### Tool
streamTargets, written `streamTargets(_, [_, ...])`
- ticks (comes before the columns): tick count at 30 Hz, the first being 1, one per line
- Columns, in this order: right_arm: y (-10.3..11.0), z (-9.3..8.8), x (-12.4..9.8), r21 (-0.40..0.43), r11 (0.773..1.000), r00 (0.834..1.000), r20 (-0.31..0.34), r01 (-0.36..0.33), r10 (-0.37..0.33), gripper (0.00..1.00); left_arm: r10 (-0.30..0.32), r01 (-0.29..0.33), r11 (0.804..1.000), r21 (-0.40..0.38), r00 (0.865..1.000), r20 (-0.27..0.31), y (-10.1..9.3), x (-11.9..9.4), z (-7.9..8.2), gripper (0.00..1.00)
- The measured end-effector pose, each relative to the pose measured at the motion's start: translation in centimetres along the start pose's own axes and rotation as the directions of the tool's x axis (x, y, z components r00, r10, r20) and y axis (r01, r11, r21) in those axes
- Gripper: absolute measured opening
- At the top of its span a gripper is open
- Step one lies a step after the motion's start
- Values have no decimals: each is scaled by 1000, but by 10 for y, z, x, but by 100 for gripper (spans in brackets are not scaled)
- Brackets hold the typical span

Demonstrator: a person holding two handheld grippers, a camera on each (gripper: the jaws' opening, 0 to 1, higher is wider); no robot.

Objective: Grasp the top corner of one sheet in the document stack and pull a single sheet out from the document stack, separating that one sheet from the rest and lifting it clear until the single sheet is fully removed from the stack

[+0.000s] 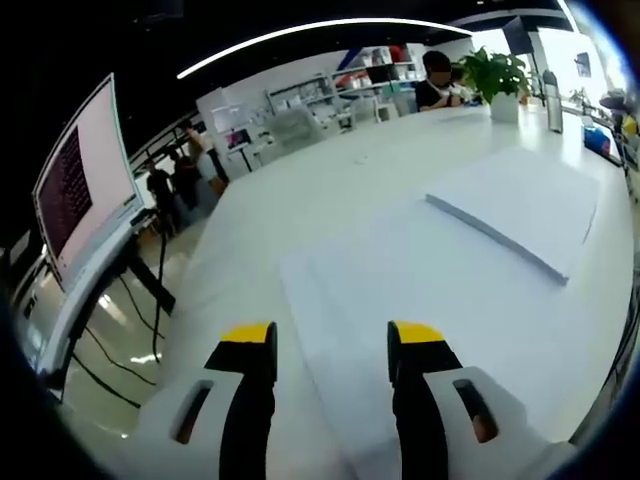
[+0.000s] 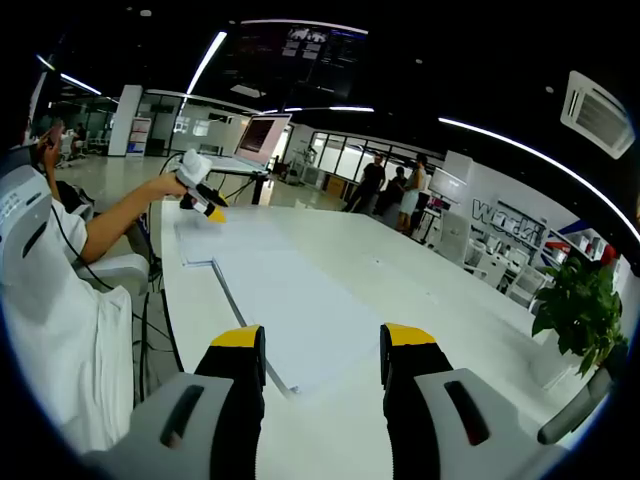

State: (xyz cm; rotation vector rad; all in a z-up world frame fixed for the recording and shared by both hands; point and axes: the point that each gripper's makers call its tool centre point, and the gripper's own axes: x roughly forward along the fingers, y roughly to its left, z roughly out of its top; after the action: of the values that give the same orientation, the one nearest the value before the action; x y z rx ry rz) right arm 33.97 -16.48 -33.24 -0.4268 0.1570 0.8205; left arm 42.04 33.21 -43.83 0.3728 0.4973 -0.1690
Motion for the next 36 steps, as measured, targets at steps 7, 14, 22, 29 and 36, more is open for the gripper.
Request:
streamTargets(7, [0,0,0,0,1000,1000,0,-1,1,46,13,-12,1000,-14,999,33,4,-6,6,49])
streamTargets(14, [1,0,1,1,1000,1000,-1,-2,2,46,-11,14,999,-33,997,82,0,-9,16,49])
streamTargets(22, [1,-1,0,3,1000,1000,0,-1,1,46,-83,85,996,-10,983,162,-19,-14,33,49])
streamTargets(29, [1,-2,-1,5,1000,1000,1,1,-1,46,-131,133,991,5,972,197,-32,-17,41,50])
streamTargets(36, [0,-1,-1,4,1000,1000,2,2,-2,46,-186,186,982,24,952,243,-47,-26,55,50])
